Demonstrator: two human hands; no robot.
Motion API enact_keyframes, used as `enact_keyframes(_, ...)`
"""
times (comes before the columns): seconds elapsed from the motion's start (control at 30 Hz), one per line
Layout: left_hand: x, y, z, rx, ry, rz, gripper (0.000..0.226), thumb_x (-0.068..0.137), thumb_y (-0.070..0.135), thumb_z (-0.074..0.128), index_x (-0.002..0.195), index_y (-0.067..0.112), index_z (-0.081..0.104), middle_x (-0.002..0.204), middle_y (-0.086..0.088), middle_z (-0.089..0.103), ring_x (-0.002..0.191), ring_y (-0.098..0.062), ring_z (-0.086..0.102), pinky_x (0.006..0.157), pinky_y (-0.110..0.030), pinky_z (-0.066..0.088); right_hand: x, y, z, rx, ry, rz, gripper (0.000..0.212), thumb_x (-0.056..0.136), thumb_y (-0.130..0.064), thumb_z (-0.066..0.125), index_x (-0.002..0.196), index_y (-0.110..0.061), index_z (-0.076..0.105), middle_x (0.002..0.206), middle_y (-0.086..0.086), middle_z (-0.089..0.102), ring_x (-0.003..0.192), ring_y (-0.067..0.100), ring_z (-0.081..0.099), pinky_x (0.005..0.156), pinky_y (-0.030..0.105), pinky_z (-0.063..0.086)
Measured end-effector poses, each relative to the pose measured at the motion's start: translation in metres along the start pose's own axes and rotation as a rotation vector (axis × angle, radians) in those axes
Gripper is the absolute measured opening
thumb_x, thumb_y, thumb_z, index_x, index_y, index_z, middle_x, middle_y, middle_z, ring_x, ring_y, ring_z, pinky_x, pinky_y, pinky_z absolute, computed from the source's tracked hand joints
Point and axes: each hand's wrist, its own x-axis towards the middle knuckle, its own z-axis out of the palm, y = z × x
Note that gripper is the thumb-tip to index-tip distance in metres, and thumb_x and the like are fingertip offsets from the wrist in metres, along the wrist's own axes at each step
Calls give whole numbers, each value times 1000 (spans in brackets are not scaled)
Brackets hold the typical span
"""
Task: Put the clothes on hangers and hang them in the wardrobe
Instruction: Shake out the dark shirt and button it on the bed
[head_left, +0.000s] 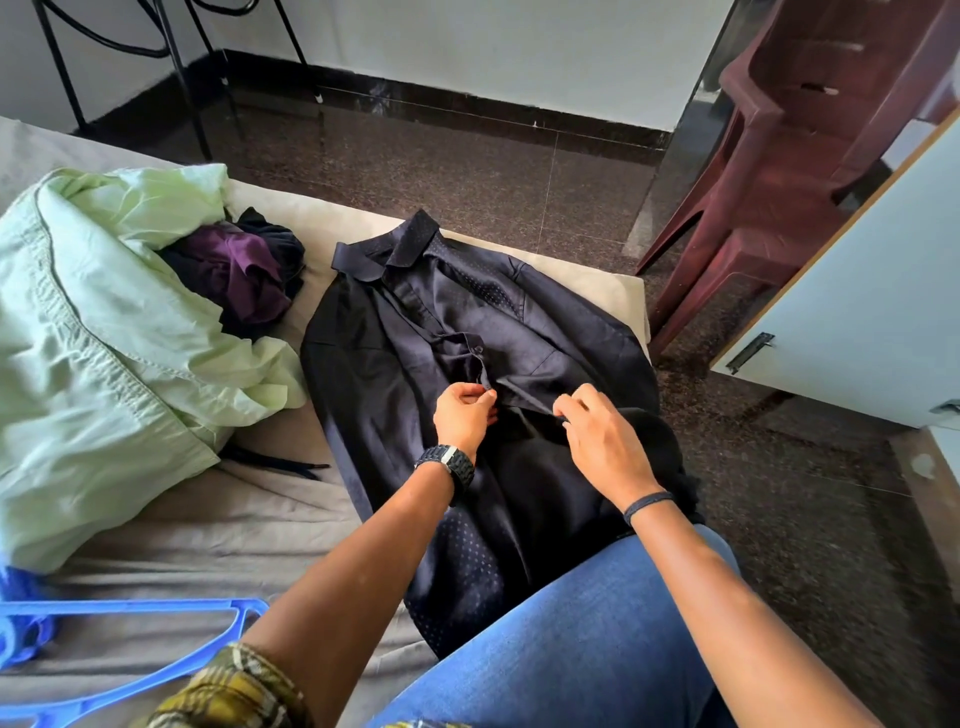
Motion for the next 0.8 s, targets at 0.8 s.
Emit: enact_keyframes(0.8,-31,-11,13,972,-236,436,11,84,17,67,94,12,67,103,-10,59,97,-24,56,75,-26,40,20,-21,-5,-33,-100,360,19,93,-27,59,101,-11,66,101,7,62,94,26,63,66,32,43)
